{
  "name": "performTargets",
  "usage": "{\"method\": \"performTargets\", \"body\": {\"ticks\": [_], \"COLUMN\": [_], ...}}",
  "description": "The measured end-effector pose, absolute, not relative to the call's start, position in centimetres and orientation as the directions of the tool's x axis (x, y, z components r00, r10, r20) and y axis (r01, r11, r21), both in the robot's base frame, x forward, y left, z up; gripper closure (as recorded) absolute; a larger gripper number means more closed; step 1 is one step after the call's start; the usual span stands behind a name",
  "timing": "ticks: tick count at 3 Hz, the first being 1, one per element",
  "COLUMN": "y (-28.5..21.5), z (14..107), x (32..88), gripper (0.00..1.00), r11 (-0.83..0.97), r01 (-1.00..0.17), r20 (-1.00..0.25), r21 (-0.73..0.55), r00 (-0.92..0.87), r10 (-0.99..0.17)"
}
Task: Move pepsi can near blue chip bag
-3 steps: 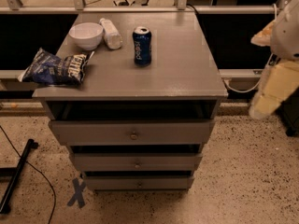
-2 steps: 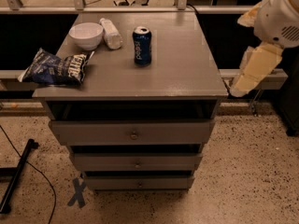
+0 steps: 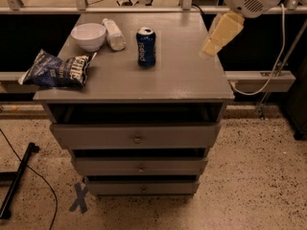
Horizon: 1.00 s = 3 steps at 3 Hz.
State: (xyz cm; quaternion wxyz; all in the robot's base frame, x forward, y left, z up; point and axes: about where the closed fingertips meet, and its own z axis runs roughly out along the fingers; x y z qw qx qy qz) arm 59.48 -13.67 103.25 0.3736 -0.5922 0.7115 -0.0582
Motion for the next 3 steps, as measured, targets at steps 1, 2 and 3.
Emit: {"method": "performTargets", "body": {"ticks": [1,2,3], "y": [-13.4,-11.5,-8.4], "z": [103.2,102.5,100.9], "x": [59.7,61.4,64.6], "gripper": [0.0,0.0,0.0], "r11": [0.293,0.303,0.378], "r01": [-0.8,-0.805,-0.782], "r20": [-0.471,-0.53,-0.621], "r21": [-0.524,-0.51,-0.495], "r00": [-0.015,0.017,0.015], "r10": [-0.882,-0.848,-0.783]}}
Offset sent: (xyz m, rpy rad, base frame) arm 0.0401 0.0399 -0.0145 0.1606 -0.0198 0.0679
